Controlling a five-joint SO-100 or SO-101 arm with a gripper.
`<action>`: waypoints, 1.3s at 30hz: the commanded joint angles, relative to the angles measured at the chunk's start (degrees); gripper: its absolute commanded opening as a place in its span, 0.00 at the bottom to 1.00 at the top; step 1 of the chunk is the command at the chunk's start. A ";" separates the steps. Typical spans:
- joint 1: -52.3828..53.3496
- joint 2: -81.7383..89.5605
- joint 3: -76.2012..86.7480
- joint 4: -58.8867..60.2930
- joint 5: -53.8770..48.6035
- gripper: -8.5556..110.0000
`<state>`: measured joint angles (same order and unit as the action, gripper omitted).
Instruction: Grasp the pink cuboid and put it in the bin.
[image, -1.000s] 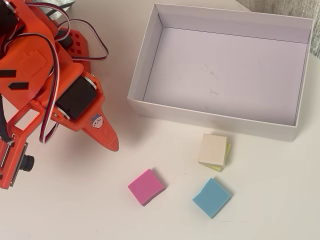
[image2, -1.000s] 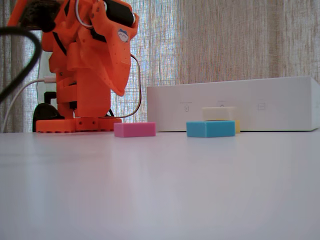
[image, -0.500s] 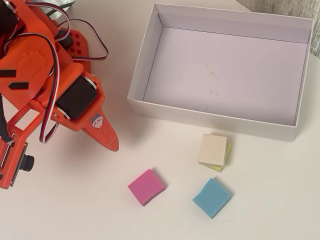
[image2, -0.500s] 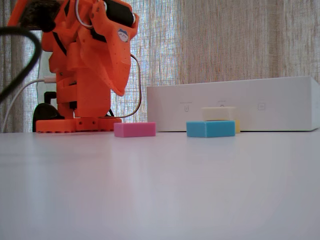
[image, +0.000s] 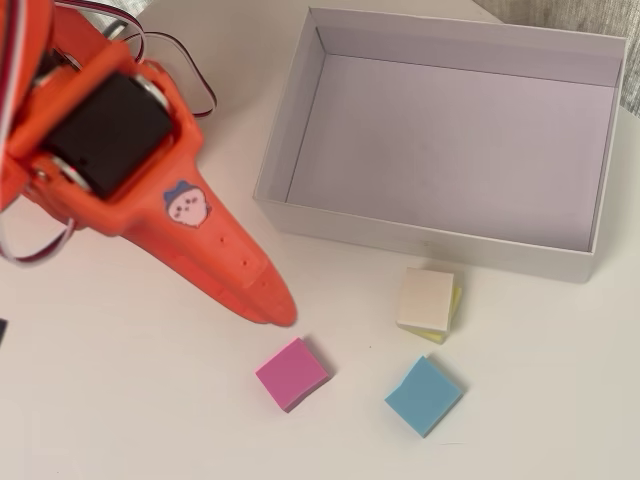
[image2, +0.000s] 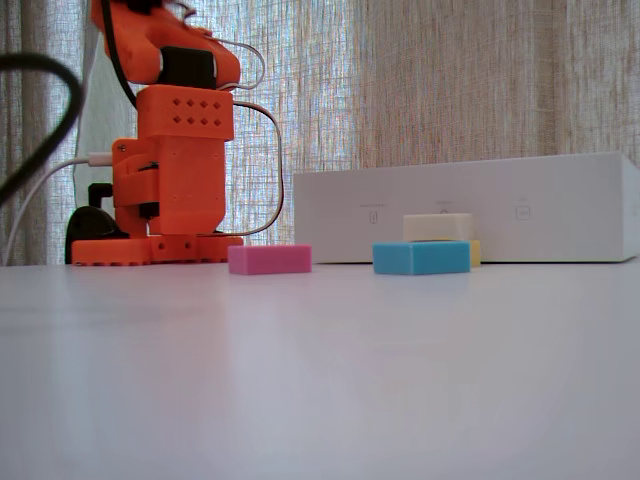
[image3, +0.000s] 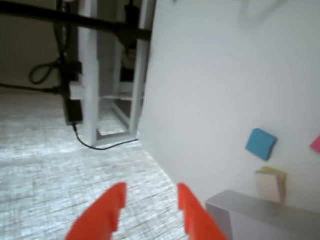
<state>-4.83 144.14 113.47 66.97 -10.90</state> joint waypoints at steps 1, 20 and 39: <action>-1.93 -9.32 -15.64 6.15 2.29 0.26; 2.72 -38.32 -25.66 26.63 26.46 0.33; 6.06 -42.63 0.09 14.06 26.19 0.33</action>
<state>0.88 101.60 112.85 82.71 16.26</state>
